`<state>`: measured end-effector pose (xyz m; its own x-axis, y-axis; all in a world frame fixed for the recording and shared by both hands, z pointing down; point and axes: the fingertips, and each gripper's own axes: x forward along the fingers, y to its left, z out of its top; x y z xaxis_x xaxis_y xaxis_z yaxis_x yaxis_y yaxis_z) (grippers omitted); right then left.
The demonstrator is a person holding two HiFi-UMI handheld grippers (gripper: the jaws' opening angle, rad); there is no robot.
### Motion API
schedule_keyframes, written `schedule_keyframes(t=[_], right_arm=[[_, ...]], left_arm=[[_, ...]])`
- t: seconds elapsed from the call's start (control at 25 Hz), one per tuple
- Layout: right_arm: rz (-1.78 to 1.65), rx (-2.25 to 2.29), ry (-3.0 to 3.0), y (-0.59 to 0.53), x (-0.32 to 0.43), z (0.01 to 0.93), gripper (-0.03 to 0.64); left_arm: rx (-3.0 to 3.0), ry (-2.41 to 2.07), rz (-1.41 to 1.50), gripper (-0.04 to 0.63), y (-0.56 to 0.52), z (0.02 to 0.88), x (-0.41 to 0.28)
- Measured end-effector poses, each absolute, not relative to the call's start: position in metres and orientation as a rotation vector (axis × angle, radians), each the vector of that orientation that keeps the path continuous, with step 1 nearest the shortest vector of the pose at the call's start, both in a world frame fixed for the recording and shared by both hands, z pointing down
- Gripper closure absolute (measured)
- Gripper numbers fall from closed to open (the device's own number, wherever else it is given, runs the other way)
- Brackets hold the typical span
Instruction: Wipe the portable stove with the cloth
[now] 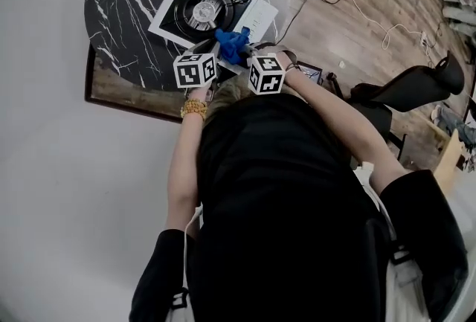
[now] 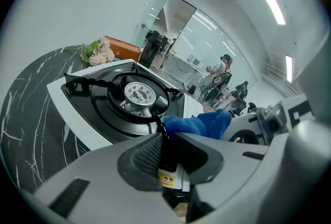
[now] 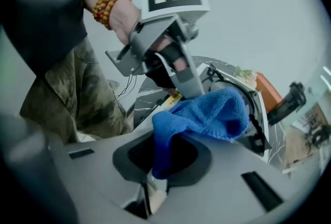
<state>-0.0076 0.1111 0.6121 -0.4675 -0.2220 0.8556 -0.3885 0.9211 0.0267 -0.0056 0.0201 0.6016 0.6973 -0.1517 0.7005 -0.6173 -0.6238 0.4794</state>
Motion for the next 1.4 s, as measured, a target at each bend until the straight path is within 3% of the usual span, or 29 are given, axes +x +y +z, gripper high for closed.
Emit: schedule_keyframes(t=[0.48, 1.2, 1.4], right_arm=[[0.541, 1.028, -1.883, 0.033, 0.169, 0.611, 0.592], [0.437, 0.733, -1.949, 0.133, -0.021, 0.613, 0.594], [0.953, 0.766, -2.244, 0.123, -0.04, 0.576, 0.592]], left_arm=[[2.186, -0.53, 0.786, 0.518, 0.018, 0.602, -0.001], [2.143, -0.5, 0.728, 0.518, 0.017, 0.603, -0.008], [2.164, -0.476, 0.743, 0.517, 0.019, 0.602, -0.003]])
